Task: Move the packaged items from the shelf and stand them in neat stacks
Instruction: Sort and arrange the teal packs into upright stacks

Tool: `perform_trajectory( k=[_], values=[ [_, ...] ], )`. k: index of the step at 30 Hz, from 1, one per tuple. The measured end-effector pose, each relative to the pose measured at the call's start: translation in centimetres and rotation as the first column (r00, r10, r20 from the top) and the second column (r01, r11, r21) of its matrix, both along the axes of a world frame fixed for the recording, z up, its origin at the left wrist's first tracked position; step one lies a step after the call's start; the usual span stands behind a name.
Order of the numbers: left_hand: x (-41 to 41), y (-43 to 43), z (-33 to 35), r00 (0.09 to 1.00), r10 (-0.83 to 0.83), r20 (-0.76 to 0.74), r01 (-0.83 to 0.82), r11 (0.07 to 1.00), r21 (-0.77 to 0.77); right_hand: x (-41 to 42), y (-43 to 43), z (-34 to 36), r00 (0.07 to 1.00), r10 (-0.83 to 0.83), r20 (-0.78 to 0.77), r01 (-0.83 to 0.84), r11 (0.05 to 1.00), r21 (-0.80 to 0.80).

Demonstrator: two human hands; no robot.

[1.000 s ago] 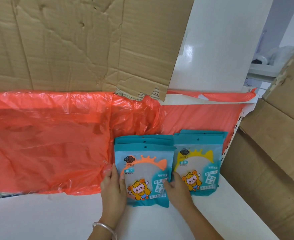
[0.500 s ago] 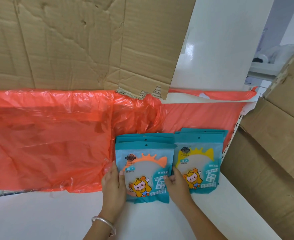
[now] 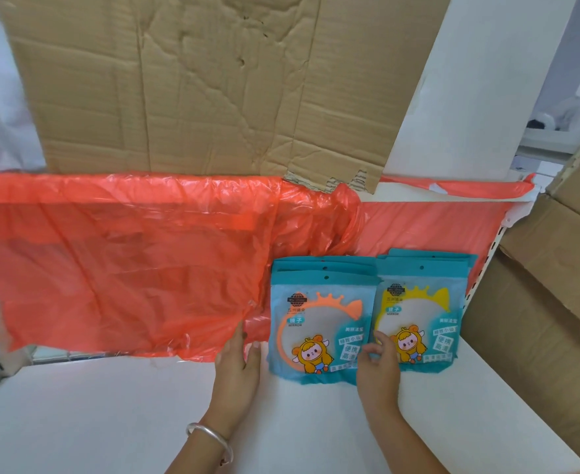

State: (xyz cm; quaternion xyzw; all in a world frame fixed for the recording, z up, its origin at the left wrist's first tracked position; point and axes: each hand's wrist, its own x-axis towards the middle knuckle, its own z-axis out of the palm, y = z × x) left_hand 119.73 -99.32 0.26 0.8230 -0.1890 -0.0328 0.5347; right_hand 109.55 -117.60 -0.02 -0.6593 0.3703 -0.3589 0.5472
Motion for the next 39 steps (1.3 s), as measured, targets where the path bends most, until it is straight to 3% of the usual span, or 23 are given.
perform_trajectory(
  k=[7,12,16,23,30,39],
  values=[
    [-1.3,6.4,0.0,0.995,0.081,-0.058,-0.083,0.996,-0.036,1.3,7.3,0.1,0.976,0.216,0.034,-0.217,0.976,0.015],
    [-3.5,13.1,0.4,0.955,0.269,-0.121,-0.280,0.956,-0.088,2.9,12.8,-0.5,0.888,0.460,-0.016,-0.459,0.888,0.012],
    [-6.3,19.2,0.3,0.878,0.466,-0.108,-0.473,0.879,-0.057,4.1,18.0,-0.5,0.789,0.614,-0.038,-0.613,0.789,0.023],
    [-11.5,30.0,1.2,0.665,0.739,-0.108,-0.745,0.666,-0.035,4.0,30.3,0.5,0.564,0.825,0.011,-0.824,0.563,0.058],
    [-14.7,40.2,1.5,0.537,0.839,-0.092,-0.843,0.536,-0.035,4.1,41.4,2.3,0.409,0.912,0.015,-0.911,0.407,0.063],
    [-15.1,53.8,2.1,0.524,0.842,-0.127,-0.852,0.519,-0.073,5.2,56.3,4.5,0.367,0.926,0.086,-0.927,0.358,0.109]
  ],
)
